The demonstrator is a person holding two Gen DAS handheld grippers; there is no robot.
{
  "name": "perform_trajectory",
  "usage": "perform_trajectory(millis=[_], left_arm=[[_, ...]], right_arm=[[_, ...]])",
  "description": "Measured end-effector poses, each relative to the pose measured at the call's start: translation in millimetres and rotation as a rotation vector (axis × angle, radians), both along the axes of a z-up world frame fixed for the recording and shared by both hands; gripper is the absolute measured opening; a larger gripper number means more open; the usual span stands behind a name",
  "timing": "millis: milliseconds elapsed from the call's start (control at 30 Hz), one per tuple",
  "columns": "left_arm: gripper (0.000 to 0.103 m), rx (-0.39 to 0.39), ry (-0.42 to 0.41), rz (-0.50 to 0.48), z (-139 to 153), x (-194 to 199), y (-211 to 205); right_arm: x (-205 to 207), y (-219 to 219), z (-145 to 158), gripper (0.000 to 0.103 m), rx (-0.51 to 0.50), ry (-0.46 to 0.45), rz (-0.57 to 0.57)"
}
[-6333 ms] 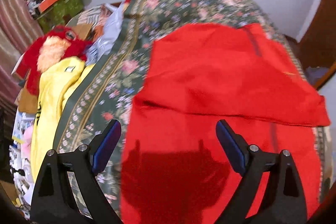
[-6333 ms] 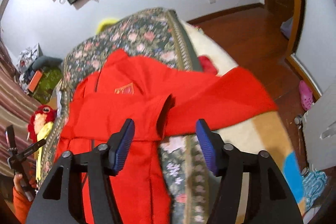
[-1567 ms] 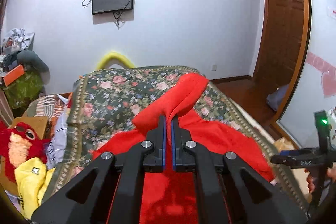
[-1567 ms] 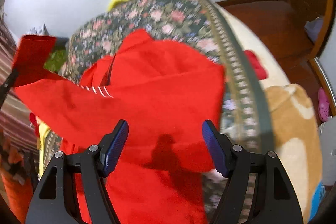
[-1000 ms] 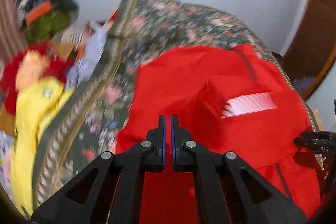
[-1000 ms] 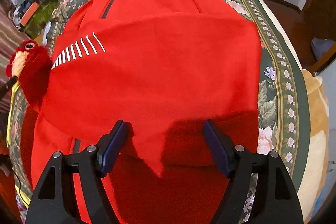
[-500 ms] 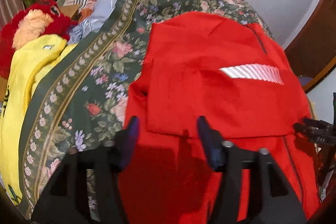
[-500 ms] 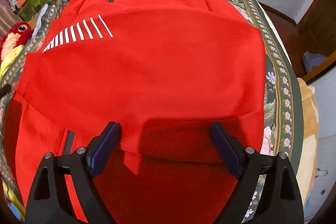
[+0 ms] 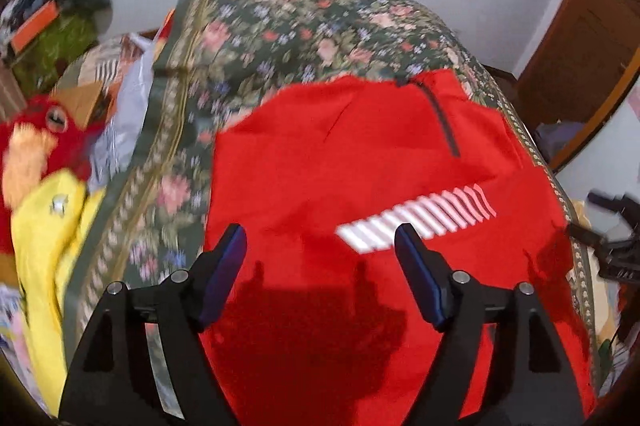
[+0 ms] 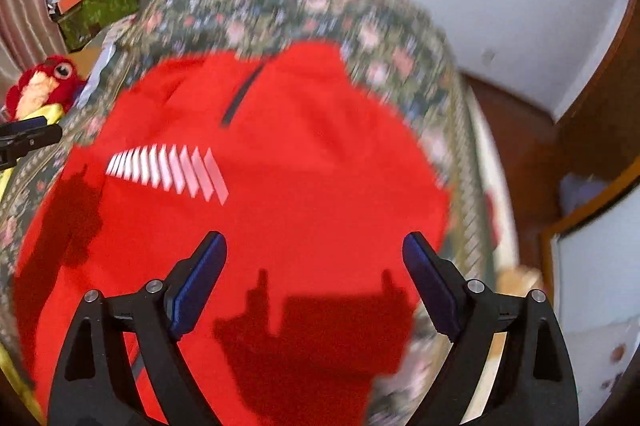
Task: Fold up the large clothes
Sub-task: 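Grasp the jacket collar with the left gripper while the right gripper grasps beside it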
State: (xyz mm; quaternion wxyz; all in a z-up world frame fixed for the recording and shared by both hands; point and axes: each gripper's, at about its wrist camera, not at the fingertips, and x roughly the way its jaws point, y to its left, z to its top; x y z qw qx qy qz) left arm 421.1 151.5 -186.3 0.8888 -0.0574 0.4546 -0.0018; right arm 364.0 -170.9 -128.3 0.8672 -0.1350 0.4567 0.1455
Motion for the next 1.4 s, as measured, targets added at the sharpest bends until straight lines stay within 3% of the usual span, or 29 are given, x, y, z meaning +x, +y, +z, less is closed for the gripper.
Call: perform_trajectory(millis=[200, 500, 800, 1000, 1100, 1167, 1233, 1267, 1300, 1333, 1400], left_arm=[[0.082, 0.051, -0.016, -0.045, 11.6, 40.9, -10.8], [0.083, 0.017, 0.055, -0.024, -10.9, 116.8, -1.4], [0.083, -0.152, 0.122, 0.057, -55.3, 185.3, 31.5], [0.083, -0.317, 0.080, 0.101, -76.7, 211.2, 44.0], [0.083, -0.416, 0.073, 0.085, -87.9, 222.0, 41.5], [0.083, -0.429, 0.098, 0.095, -99.6, 229.9, 37.8], [0.083, -0.433, 0.123, 0.094, -108.9, 234.5, 34.2], [0.083, -0.432, 0.125, 0.095, -113.6, 235.0, 31.4], [0.083, -0.424, 0.118, 0.091, -114.8, 233.9, 28.9], [0.083, -0.409, 0.111, 0.086, -115.0, 233.1, 26.8], [0.069, -0.349, 0.094, 0.055, -111.8, 229.6, 16.9]], right_arm=[[39.2, 0.7, 23.9, 0.088, -0.016, -0.081, -0.025], [103.7, 4.7, 9.0, 0.088, 0.060, -0.011, -0.057], [170.9, 17.9, -26.5, 0.088, 0.058, 0.060, -0.052], [207.1, 25.1, -65.5, 0.088, 0.145, 0.202, -0.105], [212.9, 19.6, -81.7, 0.088, 0.266, 0.268, -0.134], [214.8, 10.6, -89.3, 0.088, 0.353, 0.308, -0.166], [213.6, 7.9, -90.9, 0.088, 0.375, 0.314, -0.163], [210.5, 8.3, -89.6, 0.086, 0.368, 0.302, -0.153], [208.4, 9.5, -88.1, 0.078, 0.363, 0.294, -0.142], [204.5, 11.3, -85.2, 0.063, 0.371, 0.285, -0.124], [201.1, 13.3, -81.0, 0.046, 0.394, 0.279, -0.110]])
